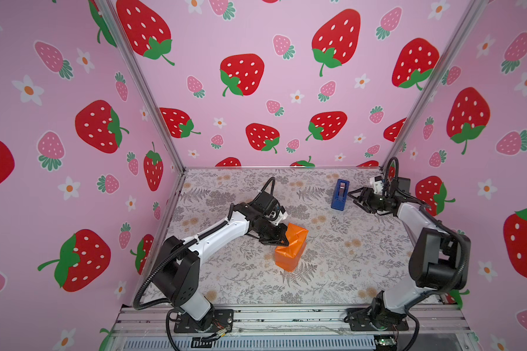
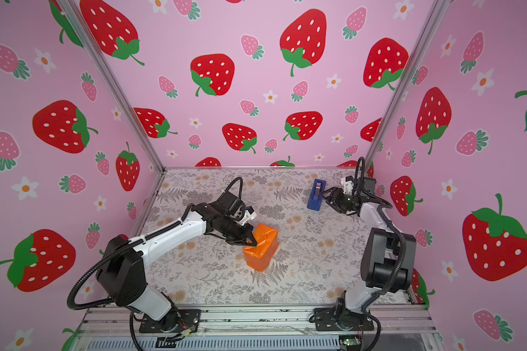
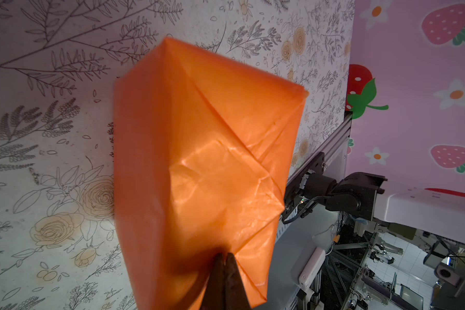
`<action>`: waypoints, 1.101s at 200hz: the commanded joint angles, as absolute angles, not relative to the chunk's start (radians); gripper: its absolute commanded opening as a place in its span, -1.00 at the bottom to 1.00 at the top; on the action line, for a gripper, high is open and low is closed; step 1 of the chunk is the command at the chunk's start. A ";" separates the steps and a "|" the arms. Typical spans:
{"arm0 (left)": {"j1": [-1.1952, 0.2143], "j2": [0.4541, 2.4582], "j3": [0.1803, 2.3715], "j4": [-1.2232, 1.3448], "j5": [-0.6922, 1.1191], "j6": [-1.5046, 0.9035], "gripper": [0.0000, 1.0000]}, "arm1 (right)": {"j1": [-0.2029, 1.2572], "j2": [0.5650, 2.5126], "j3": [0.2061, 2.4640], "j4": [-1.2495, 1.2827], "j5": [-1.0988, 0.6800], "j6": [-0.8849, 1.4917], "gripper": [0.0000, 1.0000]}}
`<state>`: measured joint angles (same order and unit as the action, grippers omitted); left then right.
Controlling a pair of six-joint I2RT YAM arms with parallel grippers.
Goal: Wrap a gift box in wrapping paper
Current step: Tear off the tape using the Tape Cutter.
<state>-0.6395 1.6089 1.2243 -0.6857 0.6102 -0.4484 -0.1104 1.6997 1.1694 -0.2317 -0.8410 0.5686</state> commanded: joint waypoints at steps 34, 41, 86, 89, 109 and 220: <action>-0.644 1.646 1.226 -0.743 0.549 -0.431 -1.00 | -0.111 1.950 1.345 -0.192 -0.947 0.533 0.05; -0.644 1.646 1.226 -0.743 0.550 -0.431 -1.00 | -0.110 1.980 1.359 -0.173 -0.964 0.538 -0.03; -0.644 1.646 1.223 -0.738 0.543 -0.439 -1.00 | -0.106 2.107 1.434 -0.132 -0.999 0.541 -0.13; -0.644 1.646 1.222 -0.739 0.544 -0.439 -1.00 | -0.105 2.114 1.439 -0.132 -1.001 0.542 -0.13; -0.644 1.646 1.223 -0.741 0.543 -0.438 -1.00 | -0.091 2.151 1.465 -0.132 -1.018 0.534 -0.15; -0.644 1.644 1.218 -0.742 0.538 -0.441 -1.00 | -0.079 2.186 1.484 -0.157 -1.062 0.555 -0.61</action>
<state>-0.6395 1.6093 1.2259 -0.6888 0.6094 -0.4450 -0.0830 2.1967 1.4895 -0.1432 -1.0443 0.5556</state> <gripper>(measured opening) 0.054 0.204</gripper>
